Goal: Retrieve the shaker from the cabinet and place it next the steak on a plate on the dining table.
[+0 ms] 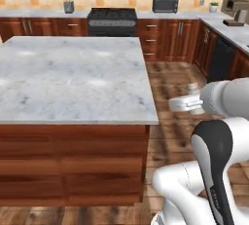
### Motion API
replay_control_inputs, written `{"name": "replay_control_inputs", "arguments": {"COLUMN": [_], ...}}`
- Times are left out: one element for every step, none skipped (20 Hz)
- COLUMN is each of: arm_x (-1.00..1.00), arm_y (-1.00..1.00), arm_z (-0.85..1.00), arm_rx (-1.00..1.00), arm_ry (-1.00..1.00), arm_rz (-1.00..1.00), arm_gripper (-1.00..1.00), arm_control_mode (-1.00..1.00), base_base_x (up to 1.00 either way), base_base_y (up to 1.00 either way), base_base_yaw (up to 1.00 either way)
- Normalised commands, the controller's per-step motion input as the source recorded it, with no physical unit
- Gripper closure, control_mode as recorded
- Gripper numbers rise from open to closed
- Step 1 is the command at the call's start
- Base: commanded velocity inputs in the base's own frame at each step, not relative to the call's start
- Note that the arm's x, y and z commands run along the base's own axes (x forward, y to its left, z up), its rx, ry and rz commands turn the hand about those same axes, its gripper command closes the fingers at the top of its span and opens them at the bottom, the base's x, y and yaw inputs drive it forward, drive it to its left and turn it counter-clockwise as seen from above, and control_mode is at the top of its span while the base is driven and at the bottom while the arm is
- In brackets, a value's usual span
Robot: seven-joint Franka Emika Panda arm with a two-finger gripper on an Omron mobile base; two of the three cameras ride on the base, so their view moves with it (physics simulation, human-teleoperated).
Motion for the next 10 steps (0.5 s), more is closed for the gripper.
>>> {"name": "replay_control_inputs", "arguments": {"arm_x": [0.00,0.00,0.00,0.00,0.00,0.00,0.00,0.00,0.00,0.00], "arm_y": [0.00,0.00,0.00,0.00,0.00,0.00,0.00,0.00,0.00,0.00], "arm_z": [0.00,0.00,0.00,0.00,0.00,0.00,0.00,0.00,0.00,0.00], "arm_rx": [0.00,0.00,0.00,0.00,0.00,0.00,0.00,0.00,0.00,0.00], "arm_ry": [0.00,0.00,0.00,0.00,0.00,0.00,0.00,0.00,0.00,0.00], "arm_rz": [0.00,0.00,0.00,0.00,0.00,0.00,0.00,0.00,0.00,0.00], "arm_gripper": [1.00,1.00,1.00,1.00,1.00,1.00,1.00,1.00,1.00,1.00], "arm_control_mode": [1.00,1.00,1.00,1.00,1.00,1.00,1.00,1.00,1.00,1.00], "base_base_x": [0.00,0.00,0.00,0.00,0.00,0.00,0.00,0.01,0.04,0.04], "base_base_y": [1.00,1.00,1.00,1.00,1.00,1.00,1.00,1.00,1.00,1.00], "base_base_yaw": [0.21,0.19,0.18,0.14,0.10,0.04,0.00,0.00,0.00,0.00]}}
